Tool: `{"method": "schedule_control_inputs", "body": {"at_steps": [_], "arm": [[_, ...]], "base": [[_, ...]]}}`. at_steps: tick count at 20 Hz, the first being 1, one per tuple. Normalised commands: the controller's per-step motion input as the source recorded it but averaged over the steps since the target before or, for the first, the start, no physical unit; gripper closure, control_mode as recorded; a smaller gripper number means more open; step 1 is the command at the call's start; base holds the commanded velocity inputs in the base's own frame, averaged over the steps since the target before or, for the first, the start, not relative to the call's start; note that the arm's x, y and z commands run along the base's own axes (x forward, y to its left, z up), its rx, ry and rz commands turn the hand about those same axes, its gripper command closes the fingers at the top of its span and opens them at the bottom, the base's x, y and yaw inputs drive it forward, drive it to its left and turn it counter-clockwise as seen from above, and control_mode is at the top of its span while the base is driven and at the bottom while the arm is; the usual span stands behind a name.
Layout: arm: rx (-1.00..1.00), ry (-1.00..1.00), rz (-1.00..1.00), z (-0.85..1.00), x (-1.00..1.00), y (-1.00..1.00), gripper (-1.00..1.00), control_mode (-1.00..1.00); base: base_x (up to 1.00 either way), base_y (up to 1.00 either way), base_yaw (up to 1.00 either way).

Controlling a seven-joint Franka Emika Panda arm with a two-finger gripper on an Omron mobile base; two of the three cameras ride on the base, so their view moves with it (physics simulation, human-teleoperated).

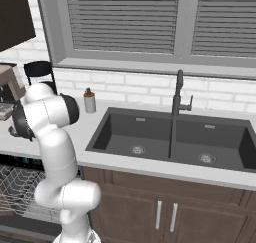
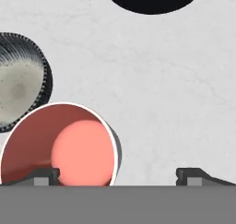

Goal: Pick up the cup and bowl from the counter, place them in the dishwasher, and close the dishwasher door.

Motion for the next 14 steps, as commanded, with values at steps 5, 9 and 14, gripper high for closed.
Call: {"method": "schedule_control_inputs", "body": {"at_steps": [5, 9, 14], "arm": [[0.0, 0.0, 0.0, -0.03, 0.13, 0.31, -1.0, -1.0], [0.0, 0.03, 0.0, -0.21, -0.02, 0.18, -1.0, -1.0], [0.0, 0.04, -0.02, -0.25, -0.15, 0.0, 1.0, -1.0]], "base": [[0.0, 0.0, 0.0], [0.0, 0.0, 0.0], [0.0, 0.0, 0.0]]}}
